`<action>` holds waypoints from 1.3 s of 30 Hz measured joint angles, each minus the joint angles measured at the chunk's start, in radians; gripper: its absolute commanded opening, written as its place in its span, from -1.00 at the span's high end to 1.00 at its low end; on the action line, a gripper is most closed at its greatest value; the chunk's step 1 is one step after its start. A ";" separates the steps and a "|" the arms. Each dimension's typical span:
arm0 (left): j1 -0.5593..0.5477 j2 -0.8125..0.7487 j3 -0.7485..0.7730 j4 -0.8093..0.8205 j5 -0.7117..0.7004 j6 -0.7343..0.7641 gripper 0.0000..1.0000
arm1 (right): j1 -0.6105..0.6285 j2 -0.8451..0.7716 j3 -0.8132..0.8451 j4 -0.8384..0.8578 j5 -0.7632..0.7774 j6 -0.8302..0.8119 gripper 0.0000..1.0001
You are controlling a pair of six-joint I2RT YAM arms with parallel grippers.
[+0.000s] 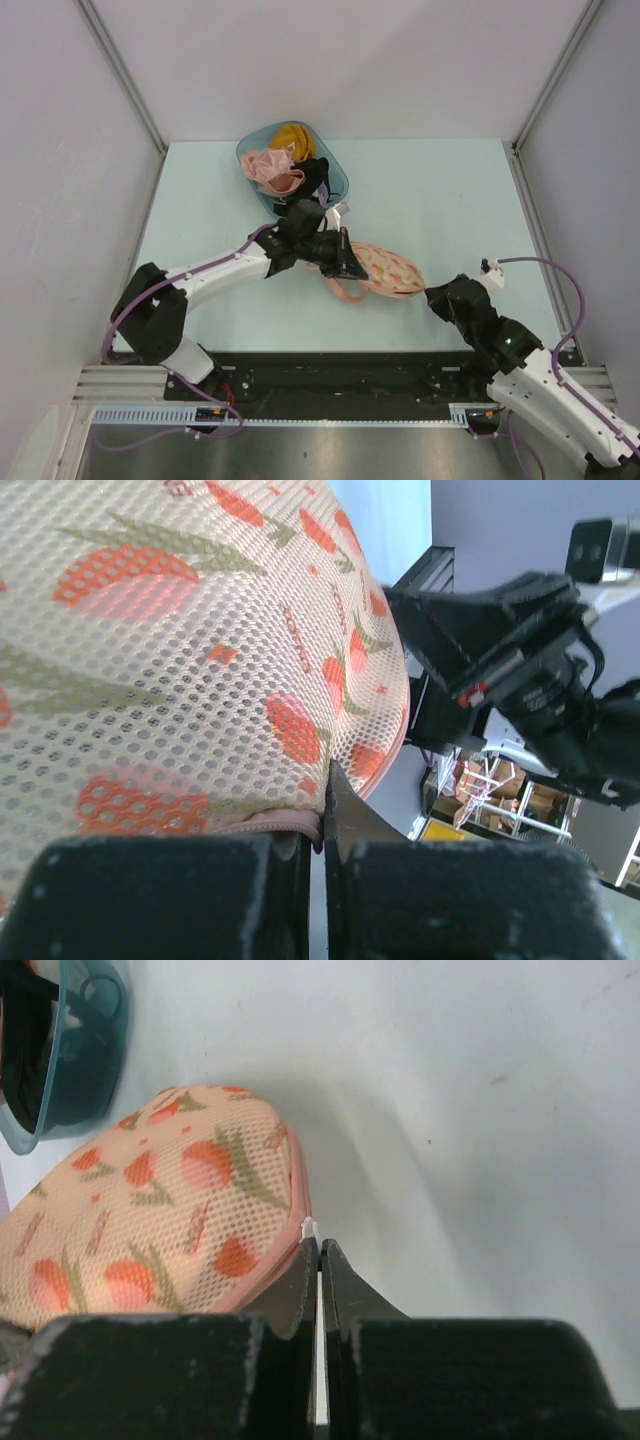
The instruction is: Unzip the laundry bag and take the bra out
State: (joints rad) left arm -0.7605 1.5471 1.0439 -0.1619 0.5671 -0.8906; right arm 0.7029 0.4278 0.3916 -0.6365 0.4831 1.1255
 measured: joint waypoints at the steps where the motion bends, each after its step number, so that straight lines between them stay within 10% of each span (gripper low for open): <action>1: 0.008 -0.010 -0.011 0.003 0.009 0.003 0.99 | -0.042 0.024 0.003 0.032 -0.031 -0.026 1.00; 13: 0.020 -0.028 -0.066 0.086 0.064 0.027 0.99 | -0.373 0.224 -0.027 0.306 -0.418 -0.275 1.00; 19: 0.003 -0.005 -0.058 0.096 0.066 0.028 0.99 | -0.480 0.208 -0.023 0.238 -0.500 -0.338 -0.16; 25: -0.066 0.133 -0.019 0.134 0.074 0.026 0.99 | -0.500 0.026 -0.013 0.065 -0.481 -0.348 -0.25; 34: -0.129 0.162 0.146 -0.100 -0.021 0.241 -0.74 | -0.492 0.033 0.072 0.015 -0.519 -0.363 -0.29; 39: -0.089 0.087 0.208 -0.207 -0.068 0.336 -0.91 | -0.390 0.142 0.095 0.061 -0.519 -0.388 -0.31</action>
State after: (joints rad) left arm -0.8497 1.6344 1.2522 -0.3687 0.4995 -0.5541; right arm 0.3130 0.5701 0.4862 -0.5751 -0.0360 0.7372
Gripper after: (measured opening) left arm 0.909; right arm 0.647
